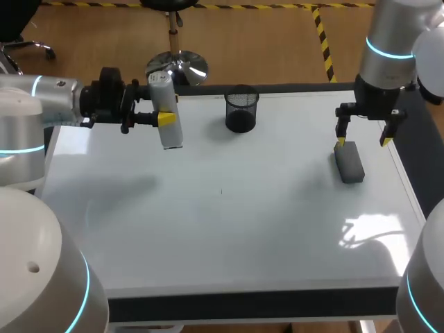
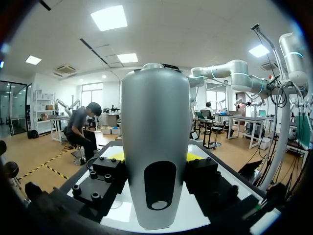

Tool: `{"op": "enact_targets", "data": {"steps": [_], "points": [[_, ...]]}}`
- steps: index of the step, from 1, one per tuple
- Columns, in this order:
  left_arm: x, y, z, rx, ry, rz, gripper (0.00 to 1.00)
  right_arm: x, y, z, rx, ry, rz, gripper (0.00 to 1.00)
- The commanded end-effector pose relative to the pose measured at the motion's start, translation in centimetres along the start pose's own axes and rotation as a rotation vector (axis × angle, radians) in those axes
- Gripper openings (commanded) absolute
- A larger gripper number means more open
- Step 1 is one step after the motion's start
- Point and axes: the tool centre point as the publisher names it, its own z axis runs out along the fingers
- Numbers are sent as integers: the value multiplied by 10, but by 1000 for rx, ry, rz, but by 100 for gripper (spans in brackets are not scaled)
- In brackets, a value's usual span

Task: Pick up the inspection probe, press it on each red-marked spot on the whiteboard one by one, put down the probe, pick up the eraser, and wipe off all the red marks.

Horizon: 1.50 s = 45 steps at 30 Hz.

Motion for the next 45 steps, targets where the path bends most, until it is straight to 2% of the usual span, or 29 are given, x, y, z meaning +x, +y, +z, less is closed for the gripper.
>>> {"op": "enact_targets", "data": {"steps": [1,7,28,45], "points": [[-9,0,5,2,-1,-4,0,-1,-1,-1,-1,1,-1,100],[-17,-1,16,4,17,-10,0,-1,-1,-1,-1,1,-1,100],[-70,-9,55,7,104,-24,0,-1,-1,-1,-1,1,-1,100],[-111,-25,81,-7,188,-4,0,-1,-1,-1,-1,1,-1,100]]}}
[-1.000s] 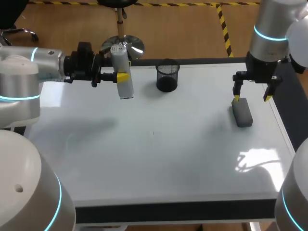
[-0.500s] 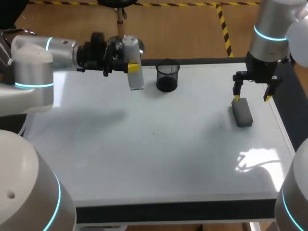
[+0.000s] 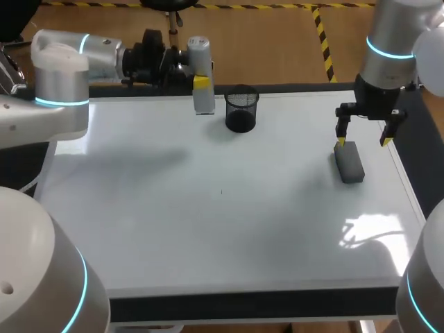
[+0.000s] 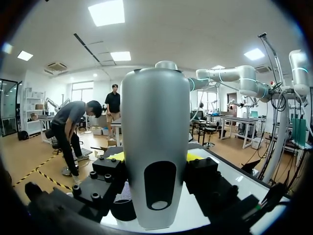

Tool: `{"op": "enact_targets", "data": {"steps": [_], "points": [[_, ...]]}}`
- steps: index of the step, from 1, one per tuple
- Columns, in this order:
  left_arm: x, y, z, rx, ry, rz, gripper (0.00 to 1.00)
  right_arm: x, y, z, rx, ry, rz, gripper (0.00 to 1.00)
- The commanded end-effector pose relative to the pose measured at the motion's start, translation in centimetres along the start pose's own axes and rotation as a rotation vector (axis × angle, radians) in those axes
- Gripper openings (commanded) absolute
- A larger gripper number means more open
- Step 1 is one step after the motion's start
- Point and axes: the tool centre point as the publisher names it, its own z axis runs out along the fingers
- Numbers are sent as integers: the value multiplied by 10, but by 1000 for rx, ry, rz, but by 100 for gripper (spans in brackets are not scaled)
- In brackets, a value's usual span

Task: Pick up the inspection probe, press it on each red-marked spot on the whiteboard one by one, put down the probe, pick up the eraser, and wipe off all the red marks.

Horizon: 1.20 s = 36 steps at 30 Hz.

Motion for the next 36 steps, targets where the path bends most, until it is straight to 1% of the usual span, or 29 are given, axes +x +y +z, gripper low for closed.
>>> {"op": "enact_targets", "data": {"steps": [1,9,17,26,36], "points": [[-19,-3,8,0,83,4,0,-1,0,-1,0,0,-1,100],[-44,-12,23,5,126,22,0,-1,0,-1,0,0,-1,100],[-62,-11,39,-1,147,15,0,-1,0,-1,0,0,-1,100],[-72,-12,56,6,159,13,0,-1,0,-1,0,0,-1,100],[-81,-11,71,2,153,-2,0,-1,0,-1,0,0,-1,100]]}}
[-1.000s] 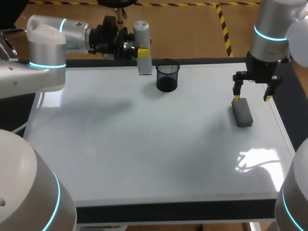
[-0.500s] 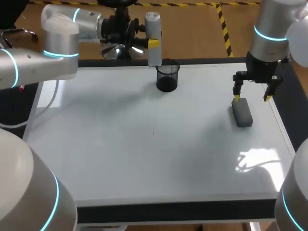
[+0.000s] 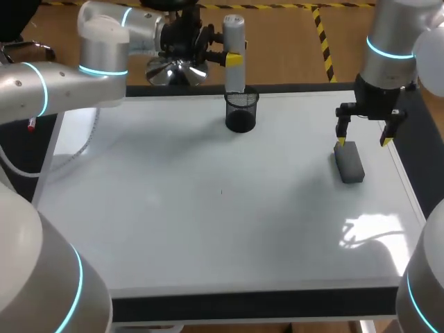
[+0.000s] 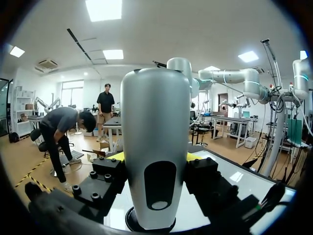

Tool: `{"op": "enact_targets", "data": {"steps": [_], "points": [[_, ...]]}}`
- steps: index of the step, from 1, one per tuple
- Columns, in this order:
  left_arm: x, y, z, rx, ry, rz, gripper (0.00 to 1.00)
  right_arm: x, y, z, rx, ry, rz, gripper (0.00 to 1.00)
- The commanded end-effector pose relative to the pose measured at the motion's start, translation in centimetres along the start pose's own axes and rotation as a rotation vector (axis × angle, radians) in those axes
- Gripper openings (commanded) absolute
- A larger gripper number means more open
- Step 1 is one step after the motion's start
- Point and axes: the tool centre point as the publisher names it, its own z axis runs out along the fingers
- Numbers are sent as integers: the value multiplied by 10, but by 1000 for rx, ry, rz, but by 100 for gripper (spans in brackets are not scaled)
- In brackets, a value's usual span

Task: Pick up the inspection probe, press it on each red-marked spot on the whiteboard one by one, put down the probe, pick up the eraser, and wipe off all the red marks.

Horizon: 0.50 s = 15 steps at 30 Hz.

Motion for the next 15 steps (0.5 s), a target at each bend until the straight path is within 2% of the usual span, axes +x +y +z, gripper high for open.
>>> {"op": "enact_targets", "data": {"steps": [1,15], "points": [[-9,2,6,7,48,-2,0,-1,0,-1,0,0,-1,100],[-11,12,16,-8,33,-10,0,-1,0,-1,0,0,-1,100]]}}
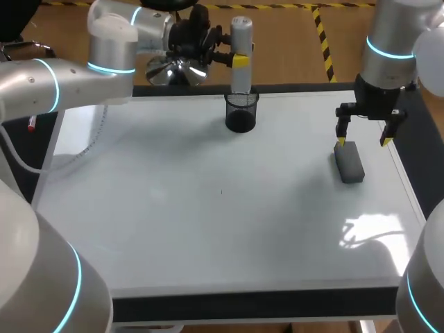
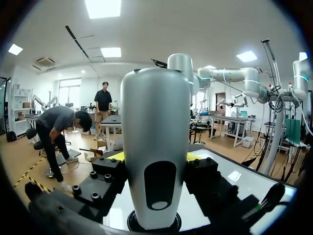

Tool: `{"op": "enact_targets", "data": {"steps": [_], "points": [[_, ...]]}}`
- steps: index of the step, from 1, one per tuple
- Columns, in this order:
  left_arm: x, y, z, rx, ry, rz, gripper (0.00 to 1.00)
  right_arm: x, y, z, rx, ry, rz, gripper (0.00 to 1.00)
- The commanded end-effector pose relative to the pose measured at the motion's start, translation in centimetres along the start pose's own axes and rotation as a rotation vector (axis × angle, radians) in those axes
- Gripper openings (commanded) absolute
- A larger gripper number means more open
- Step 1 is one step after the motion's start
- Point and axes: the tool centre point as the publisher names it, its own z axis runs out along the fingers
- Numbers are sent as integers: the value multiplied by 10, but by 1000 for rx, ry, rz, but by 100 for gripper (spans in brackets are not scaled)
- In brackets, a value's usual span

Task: Pick up the inspection probe, press it on each red-marked spot on the whiteboard one by one, put down the probe, pick up the eraser, and wipe off all the red marks.

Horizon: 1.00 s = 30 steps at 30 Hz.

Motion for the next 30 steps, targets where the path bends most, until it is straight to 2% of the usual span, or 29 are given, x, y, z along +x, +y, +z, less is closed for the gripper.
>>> {"op": "enact_targets", "data": {"steps": [1,30], "points": [[-3,4,3,5,8,-3,0,-1,0,-1,0,0,-1,100],[-4,25,8,13,9,-10,0,-1,0,-1,0,0,-1,100]]}}
